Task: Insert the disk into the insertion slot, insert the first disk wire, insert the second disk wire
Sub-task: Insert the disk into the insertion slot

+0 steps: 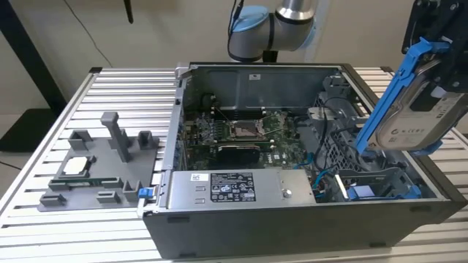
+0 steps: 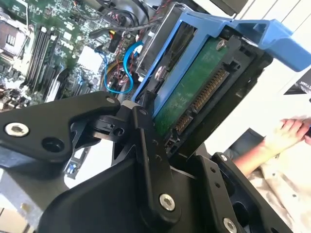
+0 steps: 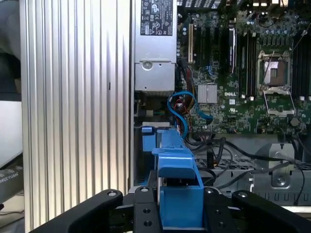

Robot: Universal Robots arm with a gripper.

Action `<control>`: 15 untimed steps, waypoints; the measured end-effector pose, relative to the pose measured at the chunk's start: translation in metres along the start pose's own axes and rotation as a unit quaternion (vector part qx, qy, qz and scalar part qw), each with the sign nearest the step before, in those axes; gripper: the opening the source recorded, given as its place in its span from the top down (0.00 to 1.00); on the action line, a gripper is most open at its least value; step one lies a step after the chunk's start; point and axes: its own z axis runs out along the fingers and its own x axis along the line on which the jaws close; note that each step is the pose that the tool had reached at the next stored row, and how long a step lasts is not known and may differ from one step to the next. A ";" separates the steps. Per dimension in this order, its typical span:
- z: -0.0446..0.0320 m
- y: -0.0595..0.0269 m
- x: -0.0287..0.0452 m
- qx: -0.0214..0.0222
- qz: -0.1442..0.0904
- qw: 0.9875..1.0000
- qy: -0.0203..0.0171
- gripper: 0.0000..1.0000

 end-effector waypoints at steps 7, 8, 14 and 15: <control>0.0104 -0.0004 -0.0001 0.000 0.000 1.000 0.000 1.00; 0.0115 -0.0005 0.0000 0.000 0.000 1.000 0.000 1.00; 0.0194 -0.0014 0.0000 0.000 0.000 1.000 -0.001 1.00; 0.0211 -0.0015 0.0000 0.000 0.000 1.000 -0.001 1.00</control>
